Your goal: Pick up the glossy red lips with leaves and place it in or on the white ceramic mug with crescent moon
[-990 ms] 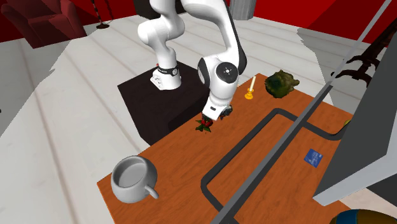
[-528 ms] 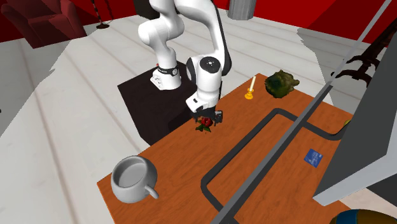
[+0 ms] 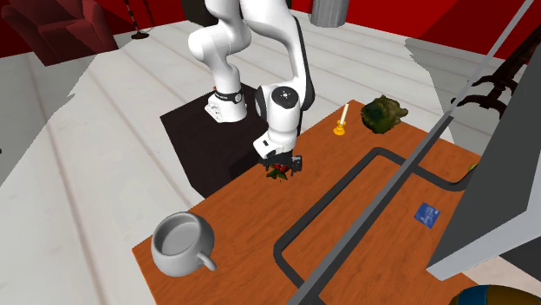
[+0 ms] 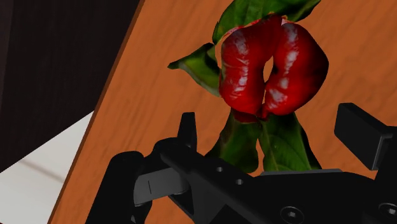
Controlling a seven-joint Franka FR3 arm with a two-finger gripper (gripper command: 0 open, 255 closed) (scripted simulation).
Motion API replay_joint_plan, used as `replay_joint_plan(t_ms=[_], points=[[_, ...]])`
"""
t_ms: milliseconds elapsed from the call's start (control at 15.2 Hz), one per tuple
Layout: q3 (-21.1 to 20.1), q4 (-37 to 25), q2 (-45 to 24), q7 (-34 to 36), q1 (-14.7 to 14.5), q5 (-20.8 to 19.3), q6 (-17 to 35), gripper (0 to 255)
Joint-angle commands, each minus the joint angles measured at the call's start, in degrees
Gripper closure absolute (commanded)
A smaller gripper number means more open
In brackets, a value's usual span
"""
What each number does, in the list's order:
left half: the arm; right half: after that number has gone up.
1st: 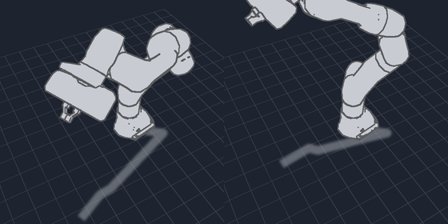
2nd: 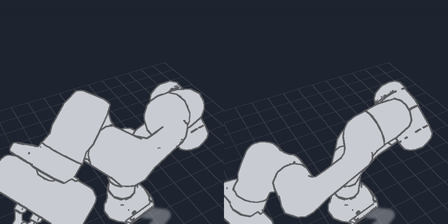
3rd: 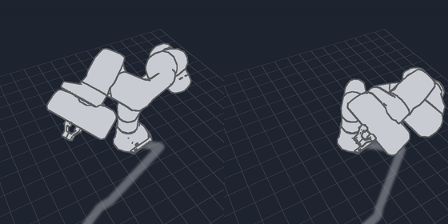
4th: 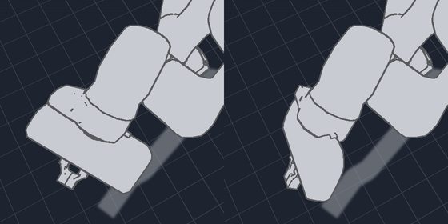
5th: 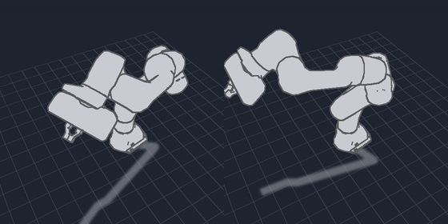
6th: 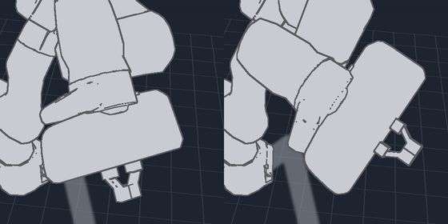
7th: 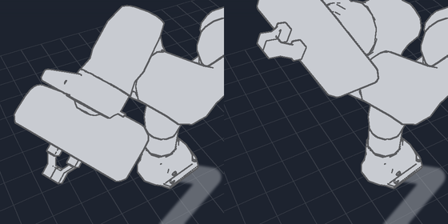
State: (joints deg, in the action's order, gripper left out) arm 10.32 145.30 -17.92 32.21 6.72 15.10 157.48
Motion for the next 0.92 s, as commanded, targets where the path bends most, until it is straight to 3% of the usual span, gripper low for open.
replay_joint_plan(t_ms=[0,198,264,858], points=[[-0.04,-0.01,-0.08,-0.04,0.03,0.05,0.08,0],[-0.03,-0.01,-0.06,-0.03,0.02,0.05,0.07,0],[-0.03,-0.01,-0.06,-0.03,0.02,0.05,0.07,255],[-0.04,-0.01,-0.08,-0.04,0.03,0.05,0.08,255]])
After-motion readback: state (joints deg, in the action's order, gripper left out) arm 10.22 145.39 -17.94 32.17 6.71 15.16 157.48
